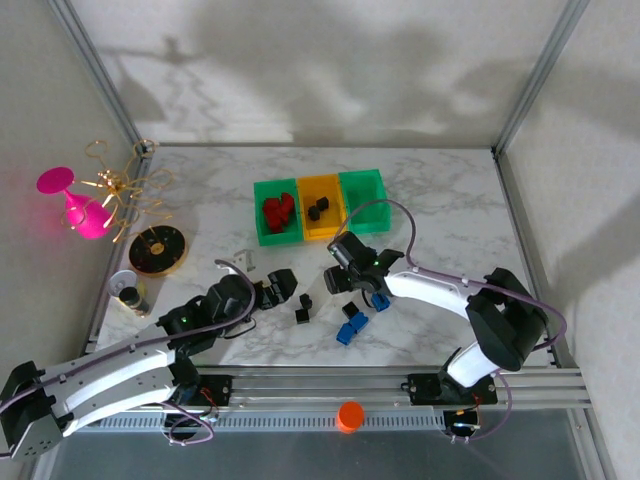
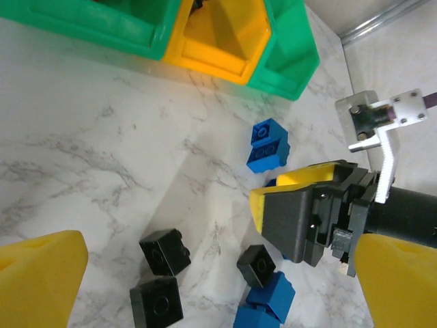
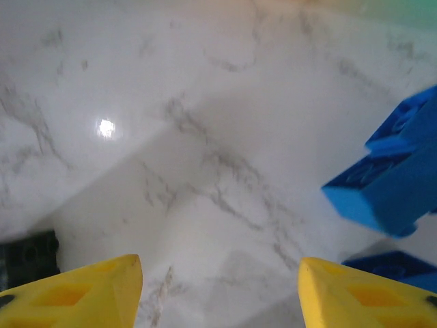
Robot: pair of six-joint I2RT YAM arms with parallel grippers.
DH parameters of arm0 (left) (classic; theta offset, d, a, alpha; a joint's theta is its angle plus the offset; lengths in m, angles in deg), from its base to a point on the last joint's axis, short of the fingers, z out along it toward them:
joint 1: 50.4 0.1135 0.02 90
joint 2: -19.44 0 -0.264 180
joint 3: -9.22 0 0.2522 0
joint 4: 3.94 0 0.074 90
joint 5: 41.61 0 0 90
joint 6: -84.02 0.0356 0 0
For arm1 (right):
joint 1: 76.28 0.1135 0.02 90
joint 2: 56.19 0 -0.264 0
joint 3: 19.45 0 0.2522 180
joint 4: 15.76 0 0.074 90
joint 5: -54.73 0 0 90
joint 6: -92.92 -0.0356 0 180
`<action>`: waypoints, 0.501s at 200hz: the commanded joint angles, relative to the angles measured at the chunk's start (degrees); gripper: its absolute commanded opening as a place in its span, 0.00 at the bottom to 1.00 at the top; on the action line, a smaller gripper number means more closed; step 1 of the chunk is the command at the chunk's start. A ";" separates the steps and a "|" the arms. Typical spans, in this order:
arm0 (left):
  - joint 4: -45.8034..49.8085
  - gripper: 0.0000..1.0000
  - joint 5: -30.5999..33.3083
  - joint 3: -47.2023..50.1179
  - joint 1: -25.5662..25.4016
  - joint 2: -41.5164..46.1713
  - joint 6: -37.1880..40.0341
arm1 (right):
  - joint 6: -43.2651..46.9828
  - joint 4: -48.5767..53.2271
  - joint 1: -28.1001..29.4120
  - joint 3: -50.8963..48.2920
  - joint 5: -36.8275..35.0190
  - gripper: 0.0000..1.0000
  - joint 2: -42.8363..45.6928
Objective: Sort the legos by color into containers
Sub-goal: Pick up the lego from the bottom-center of the table.
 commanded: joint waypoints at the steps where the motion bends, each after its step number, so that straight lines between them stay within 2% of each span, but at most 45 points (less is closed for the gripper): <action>1: 0.50 1.00 3.60 0.53 -2.64 -0.47 -2.62 | -0.67 3.56 1.51 -1.95 0.94 0.63 1.62; 44: -0.04 1.00 6.31 0.30 -7.18 -2.90 -4.44 | -2.02 5.96 3.50 -3.64 0.14 0.64 0.27; 100: 0.69 1.00 8.38 -0.84 -9.34 -5.83 -4.88 | -1.85 4.91 4.64 -3.81 -0.21 0.60 -1.73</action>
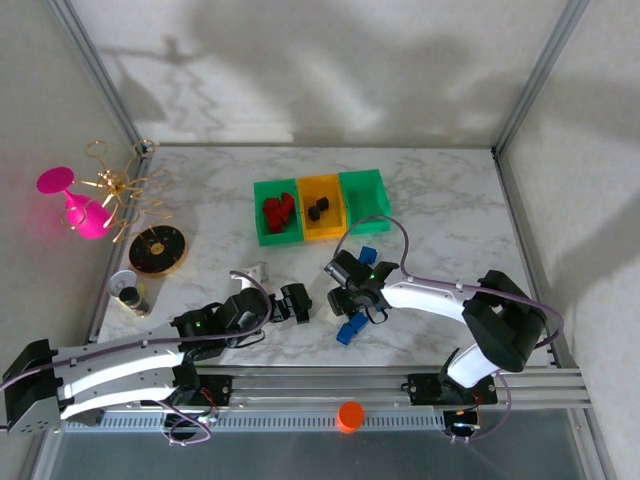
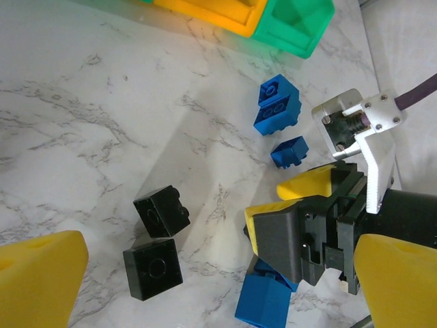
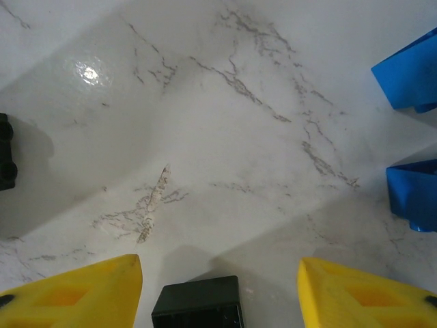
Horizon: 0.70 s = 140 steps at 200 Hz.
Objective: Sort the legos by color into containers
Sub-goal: Pick up the lego from the bottom-center of the table.
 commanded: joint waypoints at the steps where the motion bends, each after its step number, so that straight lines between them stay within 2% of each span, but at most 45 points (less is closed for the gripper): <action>1: 0.79 1.00 2.86 -0.90 -0.80 -0.79 -1.45 | -0.38 0.79 0.80 -0.21 -0.68 0.60 -1.61; 56: 1.40 1.00 3.75 -1.09 -1.46 -1.20 -1.75 | 0.16 0.30 1.71 -0.11 -0.02 0.55 -3.79; 140: 1.96 1.00 4.57 -1.59 -1.47 -1.42 -1.30 | -0.13 0.21 1.84 0.22 -1.59 0.38 -3.67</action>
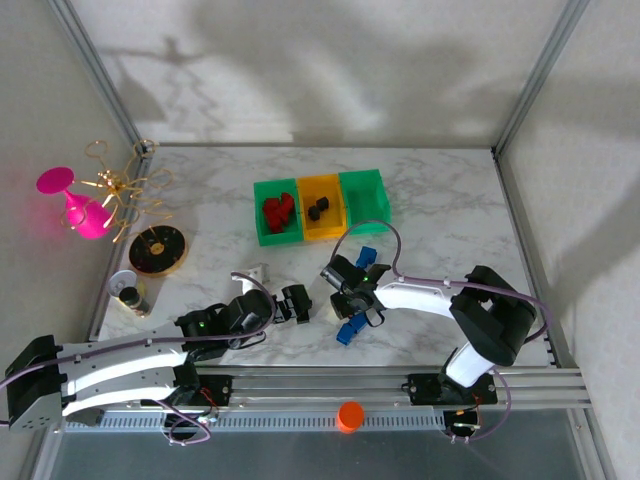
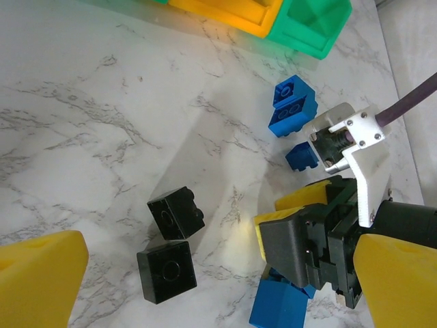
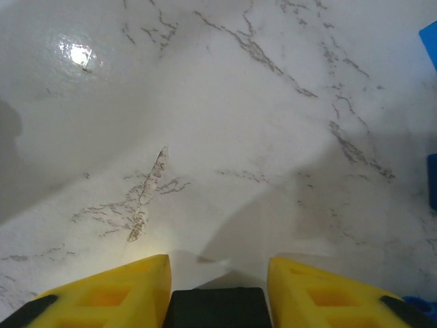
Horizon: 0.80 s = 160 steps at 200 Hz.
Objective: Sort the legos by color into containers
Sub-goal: Pick up the lego from the bottom-center of the table.
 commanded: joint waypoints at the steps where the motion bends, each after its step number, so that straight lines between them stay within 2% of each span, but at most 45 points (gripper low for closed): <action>1: 1.52 1.00 2.14 -1.54 -0.49 0.00 -1.00 | -0.15 0.25 0.73 0.23 -1.44 0.37 -0.41; 42: 1.76 1.00 2.56 -1.93 -0.49 0.41 -0.60 | -0.10 -0.39 0.75 0.84 -1.37 0.30 1.42; 92: 1.46 1.00 3.35 -4.19 -0.35 1.16 1.77 | -0.01 -1.52 -0.02 4.70 -3.46 0.29 3.84; 160: 2.66 1.00 3.80 -9.64 2.20 -2.35 7.03 | 2.72 -7.44 -6.05 14.52 -8.14 0.28 -1.15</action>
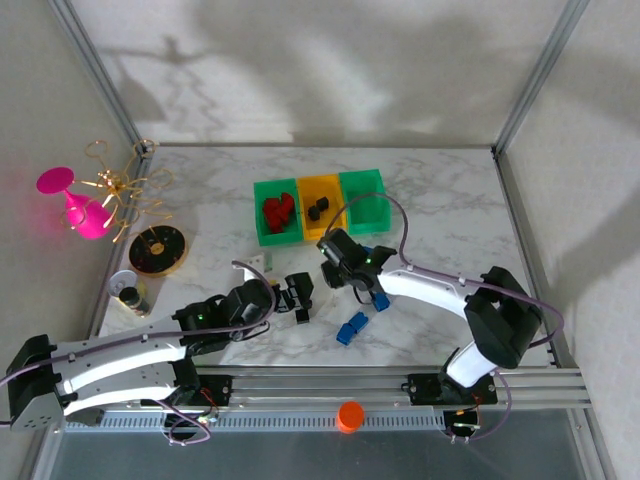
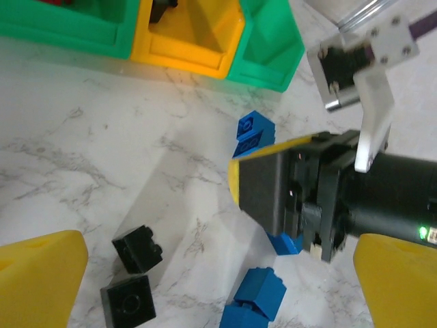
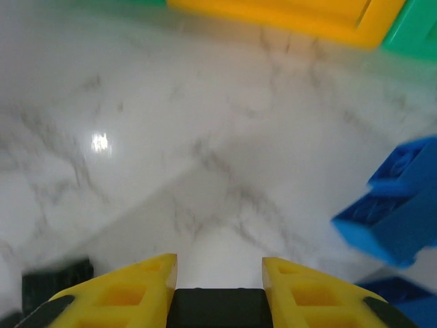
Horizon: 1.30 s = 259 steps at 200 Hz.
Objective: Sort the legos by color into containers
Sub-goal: Pick up the lego from the bottom-center of the table, then place the lego in the container.
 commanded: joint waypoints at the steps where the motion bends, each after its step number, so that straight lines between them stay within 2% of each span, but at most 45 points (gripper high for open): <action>1: 1.51 1.00 1.82 -2.67 1.59 -1.19 3.13 | 1.76 -3.56 -2.75 4.67 -3.17 0.28 -2.74; 68: 0.27 1.00 -2.80 -4.44 9.75 -2.66 7.60 | 4.07 -11.23 -10.55 14.38 -4.26 0.27 -11.46; 131: -2.66 1.00 -6.30 -5.27 16.16 -6.89 10.40 | 7.59 -14.30 -14.15 24.61 -3.69 0.26 -22.63; 156: -3.55 1.00 -7.38 -5.87 17.83 -8.28 11.03 | 8.15 -13.75 -14.41 27.58 -6.39 0.27 -25.86; 206: -4.55 1.00 -9.23 -6.24 18.83 -10.02 11.43 | 9.16 -14.62 -14.50 28.21 -6.64 0.43 -26.43; 259: -2.92 1.00 -9.78 -6.78 18.83 -8.95 11.56 | 9.41 -13.77 -14.08 27.83 -5.16 0.51 -22.67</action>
